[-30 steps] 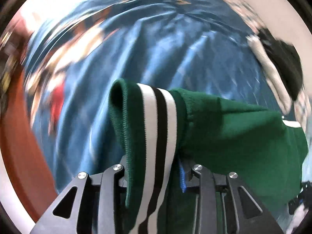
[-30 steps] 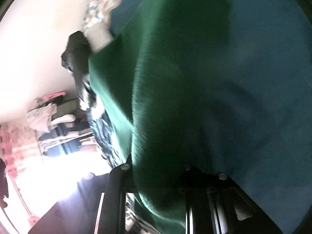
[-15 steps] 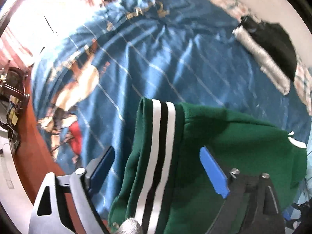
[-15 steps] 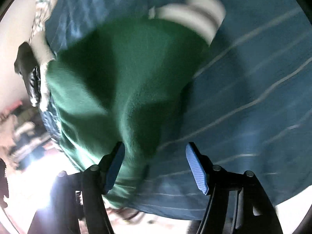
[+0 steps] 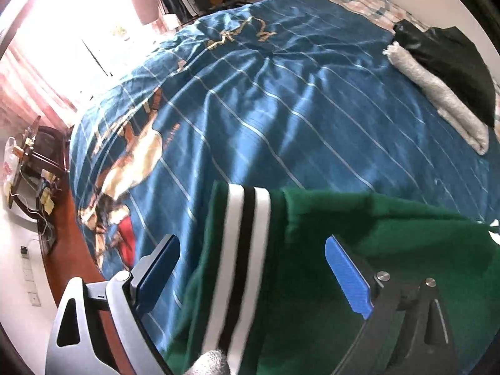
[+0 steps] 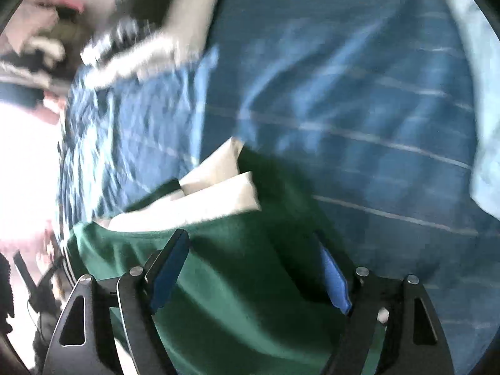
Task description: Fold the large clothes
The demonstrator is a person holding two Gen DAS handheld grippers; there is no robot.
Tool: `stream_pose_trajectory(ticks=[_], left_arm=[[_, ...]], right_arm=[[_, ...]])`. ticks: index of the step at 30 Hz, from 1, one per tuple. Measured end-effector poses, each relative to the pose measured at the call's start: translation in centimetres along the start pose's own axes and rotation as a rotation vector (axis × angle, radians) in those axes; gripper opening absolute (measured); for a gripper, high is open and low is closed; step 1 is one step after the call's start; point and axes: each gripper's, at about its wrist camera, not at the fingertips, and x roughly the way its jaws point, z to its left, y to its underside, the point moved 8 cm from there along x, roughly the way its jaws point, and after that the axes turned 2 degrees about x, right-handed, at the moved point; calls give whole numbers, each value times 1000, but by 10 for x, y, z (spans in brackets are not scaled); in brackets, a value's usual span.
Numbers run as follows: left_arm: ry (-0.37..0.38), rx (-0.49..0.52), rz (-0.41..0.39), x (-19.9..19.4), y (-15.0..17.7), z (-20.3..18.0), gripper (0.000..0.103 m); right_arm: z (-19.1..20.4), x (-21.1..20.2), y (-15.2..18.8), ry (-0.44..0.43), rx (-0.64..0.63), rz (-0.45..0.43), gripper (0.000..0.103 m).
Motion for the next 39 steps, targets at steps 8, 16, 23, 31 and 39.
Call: stream_pose_trajectory(ticks=[8,16,23,31,39], left_arm=[[-1,-72,2,3,-2,31,95],[135,-142,120,39,4,19,94],[125,-46,100,62,2,3,55],[144,-48,141,54,1,7,59],[97,-40,43,-16,-14,12,86]], right_arm=[[37,-54,-36,-54,39,-245,8],[14,0,-40,61,176,-100,22],[22,-70,-11,80,201,-260,50],[75,-9,5,36,60,-131,44],[20,39,-38,224,252,-100,6]])
